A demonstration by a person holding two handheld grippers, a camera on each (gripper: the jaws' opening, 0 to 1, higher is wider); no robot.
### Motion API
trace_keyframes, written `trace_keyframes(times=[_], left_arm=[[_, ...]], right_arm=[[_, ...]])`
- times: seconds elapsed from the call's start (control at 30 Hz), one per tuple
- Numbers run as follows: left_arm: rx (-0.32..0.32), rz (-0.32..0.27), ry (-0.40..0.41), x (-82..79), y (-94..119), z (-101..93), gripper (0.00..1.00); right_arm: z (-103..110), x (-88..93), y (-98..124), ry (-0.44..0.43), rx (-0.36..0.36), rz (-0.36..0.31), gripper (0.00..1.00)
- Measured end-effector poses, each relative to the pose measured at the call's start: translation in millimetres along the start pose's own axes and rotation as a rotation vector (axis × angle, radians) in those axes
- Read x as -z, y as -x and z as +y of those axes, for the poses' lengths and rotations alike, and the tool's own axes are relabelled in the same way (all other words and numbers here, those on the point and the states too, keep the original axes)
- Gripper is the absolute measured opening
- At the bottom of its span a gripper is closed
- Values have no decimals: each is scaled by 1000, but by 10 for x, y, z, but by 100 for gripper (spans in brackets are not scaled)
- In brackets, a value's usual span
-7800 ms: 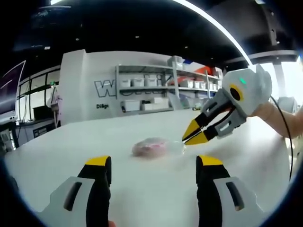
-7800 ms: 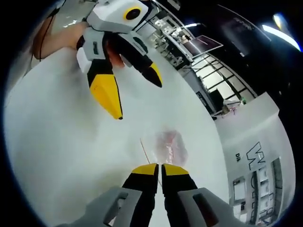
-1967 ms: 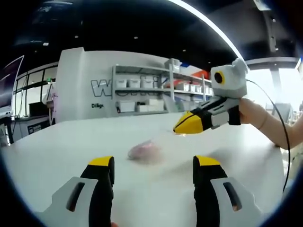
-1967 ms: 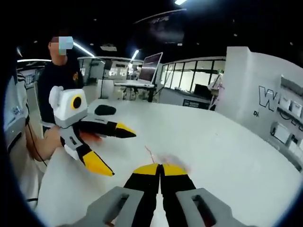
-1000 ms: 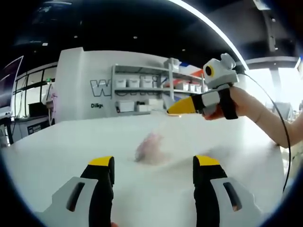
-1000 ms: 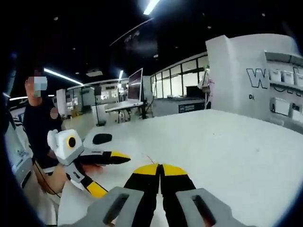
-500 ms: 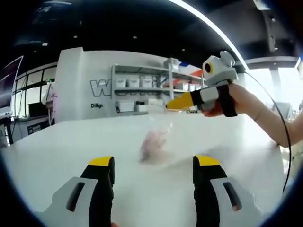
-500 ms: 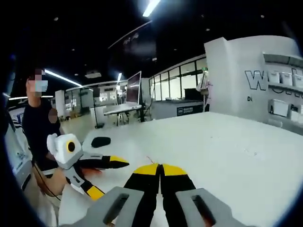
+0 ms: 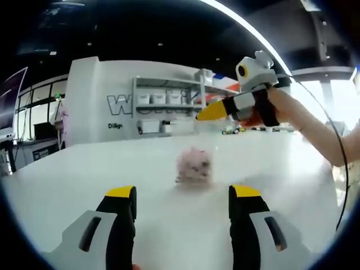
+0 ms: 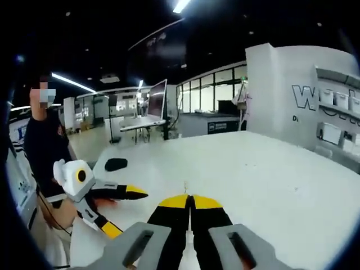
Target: Open the resealable bag by pulling the two sides of the seal apart until the entire bag opening is separated and visibly accessible.
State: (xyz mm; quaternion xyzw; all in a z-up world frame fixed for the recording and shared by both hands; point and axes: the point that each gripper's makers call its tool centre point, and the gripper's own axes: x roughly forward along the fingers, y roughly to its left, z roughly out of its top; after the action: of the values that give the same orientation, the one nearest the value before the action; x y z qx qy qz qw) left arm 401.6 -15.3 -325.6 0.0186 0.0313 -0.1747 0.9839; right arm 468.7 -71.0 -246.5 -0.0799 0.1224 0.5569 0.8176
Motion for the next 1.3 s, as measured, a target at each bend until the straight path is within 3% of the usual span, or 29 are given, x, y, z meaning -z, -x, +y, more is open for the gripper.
trace_keyframes(times=[0.27, 0.5, 0.67, 0.93, 1.2, 1.3], left_arm=[[6, -13, 13, -25, 11, -4, 67], [8, -16, 22, -33, 10, 0, 67], [18, -21, 43, -49, 10, -4, 67], [91, -39, 150, -121, -7, -74, 63], [104, -49, 197, -193, -30, -44, 63], [69, -28, 166, -173, -54, 31, 63]], right_arm=[[-13, 45, 13, -54, -15, -13, 0], [-26, 76, 11, -135, -48, -61, 0], [-4, 139, 30, -120, -50, -48, 0], [17, 225, 15, -151, -66, -48, 0], [25, 231, 18, -157, -68, -57, 0], [30, 244, 15, -155, -65, -56, 0]])
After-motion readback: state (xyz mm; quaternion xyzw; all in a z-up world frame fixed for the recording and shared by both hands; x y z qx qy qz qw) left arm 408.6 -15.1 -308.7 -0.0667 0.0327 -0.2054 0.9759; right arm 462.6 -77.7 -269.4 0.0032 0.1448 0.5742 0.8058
